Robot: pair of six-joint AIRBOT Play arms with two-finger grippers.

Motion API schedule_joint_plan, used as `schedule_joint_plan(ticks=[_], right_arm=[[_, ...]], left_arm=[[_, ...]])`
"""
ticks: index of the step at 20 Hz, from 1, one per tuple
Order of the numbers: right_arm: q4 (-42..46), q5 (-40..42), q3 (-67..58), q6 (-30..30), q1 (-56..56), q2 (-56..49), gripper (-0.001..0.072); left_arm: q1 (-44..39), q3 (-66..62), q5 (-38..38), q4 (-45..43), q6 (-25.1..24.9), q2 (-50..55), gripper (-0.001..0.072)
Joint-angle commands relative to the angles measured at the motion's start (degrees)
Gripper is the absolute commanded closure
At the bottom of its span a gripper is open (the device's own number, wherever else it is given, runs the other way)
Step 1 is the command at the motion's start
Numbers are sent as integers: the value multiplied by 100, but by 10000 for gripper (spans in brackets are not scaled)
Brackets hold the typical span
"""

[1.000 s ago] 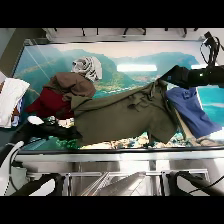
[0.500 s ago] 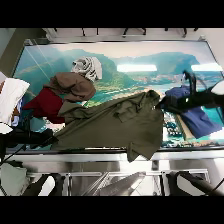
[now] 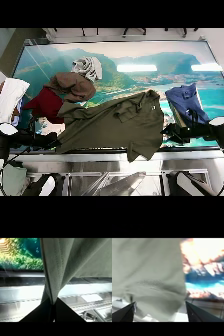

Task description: Fold the shirts.

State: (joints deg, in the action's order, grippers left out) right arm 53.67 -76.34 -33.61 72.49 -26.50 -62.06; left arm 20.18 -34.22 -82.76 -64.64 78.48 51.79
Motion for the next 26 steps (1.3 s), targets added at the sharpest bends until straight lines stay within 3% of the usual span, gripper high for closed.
schedule_joint_plan(ticks=[1, 7, 11, 12, 13, 14, 18, 20, 23, 26], right_arm=[[120, 356, 278, -7, -114, 24, 11], [52, 885, 437, 57, 212, -186, 11], [-540, 1405, 457, 92, 1058, -649, 11], [-791, 1486, 455, 22, 1248, -748, 111], [-953, 1488, 452, -125, 1386, -791, 373], [-999, 1425, 431, -313, 1464, -782, 682], [-634, 605, 66, -240, 1333, -72, 681], [-166, 175, -356, 125, 1340, 745, 682], [380, 26, -1331, 732, 1338, 2111, 682], [562, -170, -2688, 874, 1338, 2608, 682]], left_arm=[[-20, 2, -31, 31, 7, -7, 691], [-20, 2, -74, 33, 11, -7, 691], [-20, 2, -90, 33, 11, -7, 690], [-20, 0, -92, 33, 11, -7, 691], [-20, -9, -96, 31, 11, -7, 691], [-17, -33, -111, 28, 9, -7, 690], [-20, -634, -286, 28, 33, -15, 690], [-17, -1060, -343, 22, 195, -203, 691], [-15, -1759, -710, 11, 457, -907, 691], [-20, -2830, -839, -44, 660, -1517, 691]])
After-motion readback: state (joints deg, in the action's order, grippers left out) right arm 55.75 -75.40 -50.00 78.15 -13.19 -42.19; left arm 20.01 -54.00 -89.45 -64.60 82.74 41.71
